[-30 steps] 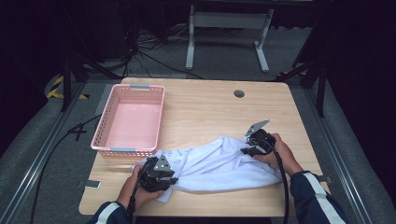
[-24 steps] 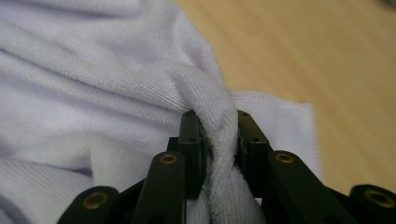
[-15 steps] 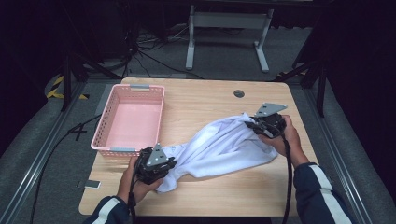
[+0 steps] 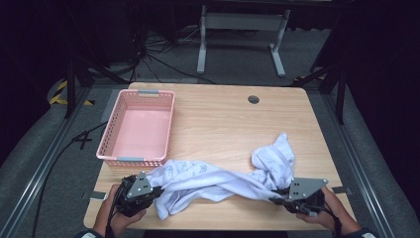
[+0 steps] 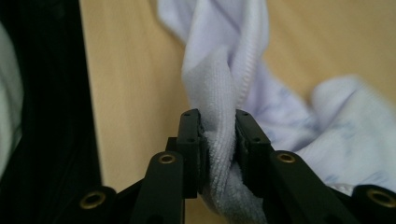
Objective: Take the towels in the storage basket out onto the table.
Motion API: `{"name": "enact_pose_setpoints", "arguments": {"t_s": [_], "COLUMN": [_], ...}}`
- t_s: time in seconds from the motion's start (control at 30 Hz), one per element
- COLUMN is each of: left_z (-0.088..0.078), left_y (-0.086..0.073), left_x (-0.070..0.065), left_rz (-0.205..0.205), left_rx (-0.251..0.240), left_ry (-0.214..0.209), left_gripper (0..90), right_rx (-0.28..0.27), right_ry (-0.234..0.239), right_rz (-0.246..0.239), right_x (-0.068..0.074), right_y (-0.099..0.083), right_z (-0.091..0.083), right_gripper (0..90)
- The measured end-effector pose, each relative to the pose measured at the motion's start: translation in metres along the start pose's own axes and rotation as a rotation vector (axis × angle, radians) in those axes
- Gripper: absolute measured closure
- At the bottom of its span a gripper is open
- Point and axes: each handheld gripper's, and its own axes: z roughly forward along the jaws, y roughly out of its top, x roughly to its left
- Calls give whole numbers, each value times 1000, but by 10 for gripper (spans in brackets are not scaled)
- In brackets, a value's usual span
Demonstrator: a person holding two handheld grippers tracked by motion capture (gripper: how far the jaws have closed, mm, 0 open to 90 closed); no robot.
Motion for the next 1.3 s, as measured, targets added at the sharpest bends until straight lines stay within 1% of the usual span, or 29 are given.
{"name": "enact_pose_setpoints", "arguments": {"t_s": [0.07,0.1,0.13,0.2,0.23,0.27,0.3,0.33,0.37,0.43,0.47,0.53,0.57,0.63,0.7,0.77,0.83,0.87,0.9,0.97,1.03,1.07,1.1,1.13,1.17,1.2,1.23,1.27,1.3], "left_z": [0,1,5,13,16,19,24,24,26,32,34,38,39,44,46,47,43,40,36,31,28,25,25,25,25,24,24,23,22], "left_y": [-6,-7,-9,-12,-12,-13,-13,-13,-12,-10,-9,-6,-4,1,3,6,6,5,4,4,3,3,3,2,2,1,1,-1,-2], "left_x": [1,1,0,-1,-2,-2,-1,-1,0,3,5,8,9,9,9,4,-1,-1,-2,-3,-3,-8,-8,-10,-11,-16,-16,-21,-23], "left_rz": [-19,-20,-26,-24,-22,-17,-28,-28,-28,-36,-41,-47,-47,-37,-36,-8,-5,-8,-19,-29,-34,-25,-25,-28,-19,-14,-14,-13,-11], "left_rx": [11,19,29,55,64,77,79,79,88,92,100,85,96,96,90,97,86,76,57,29,18,10,10,7,6,12,12,11,14], "left_ry": [-7,-12,-14,-24,-18,-22,-28,-28,-36,-45,-56,-54,-61,-55,-51,-44,-41,-46,-58,-63,-73,-66,-66,-70,-72,-81,-81,-92,-96], "left_gripper": [864,864,864,864,864,864,864,864,864,864,864,864,864,863,862,862,862,862,862,861,861,861,861,861,861,861,861,861,861], "right_rx": [38,34,39,92,99,75,72,85,84,75,64,62,65,67,74,82,88,79,57,-18,-41,-80,-80,-90,-79,-76,-76,-66,-68], "right_ry": [-22,5,-1,-48,-60,-53,-56,-96,-110,-120,-138,-175,-206,-263,-280,-308,-285,-253,-223,-238,-219,-259,-259,-248,-249,-223,-223,-229,-250], "right_rz": [50,86,102,117,124,148,158,150,166,183,201,211,208,205,204,214,230,253,260,269,257,237,237,228,220,217,217,208,223], "right_x": [4,5,6,6,4,2,-2,-8,-12,-18,-24,-31,-37,-52,-59,-70,-78,-80,-81,-82,-82,-85,-85,-90,-94,-101,-101,-108,-112], "right_y": [-16,-24,-27,-34,-37,-38,-38,-37,-38,-39,-40,-39,-37,-33,-31,-28,-27,-27,-26,-18,-11,7,7,16,23,33,33,42,45], "right_z": [5,8,11,22,27,28,29,30,31,33,35,38,41,49,52,57,55,50,43,25,17,5,5,2,1,-1,-1,0,4], "right_gripper": [739,730,738,749,757,763,764,769,775,777,779,783,785,785,782,746,629,566,564,528,522,494,494,492,469,421,421,427,418]}}
